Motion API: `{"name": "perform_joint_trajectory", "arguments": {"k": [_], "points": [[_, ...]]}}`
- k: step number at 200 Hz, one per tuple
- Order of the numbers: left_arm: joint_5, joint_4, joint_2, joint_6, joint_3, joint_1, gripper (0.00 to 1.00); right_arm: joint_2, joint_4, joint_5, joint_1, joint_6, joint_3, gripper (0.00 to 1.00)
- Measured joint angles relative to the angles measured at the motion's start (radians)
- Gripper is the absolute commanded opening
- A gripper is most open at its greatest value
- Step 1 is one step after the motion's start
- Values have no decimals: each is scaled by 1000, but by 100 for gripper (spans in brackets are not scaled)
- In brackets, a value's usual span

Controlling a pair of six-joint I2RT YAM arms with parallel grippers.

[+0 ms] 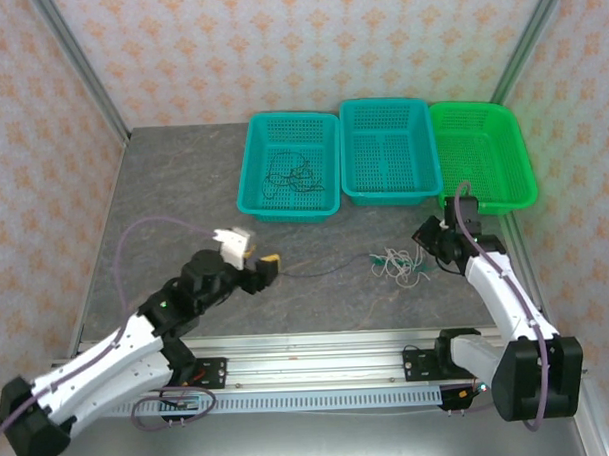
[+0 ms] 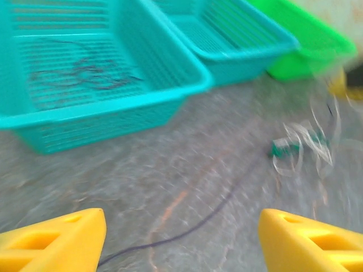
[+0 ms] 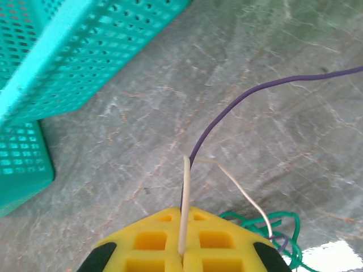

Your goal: Untangle the cables

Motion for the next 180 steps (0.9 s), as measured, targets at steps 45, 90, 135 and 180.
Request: {"name": "perform_joint_trajectory", "arguments": {"k": [45, 90, 135, 180], "points": [[51, -13, 512, 175, 339, -113, 71, 13, -16, -70, 14, -26, 13, 0], [114, 31, 911, 183, 527, -113, 69, 5, -41, -102, 20, -32, 13, 0], [131, 42, 1132, 148, 644, -127, 59, -22, -42, -121, 21, -21, 8, 0], [124, 61, 1238, 117, 706, -137, 28, -24, -42, -93, 21, 9, 0, 0]]}}
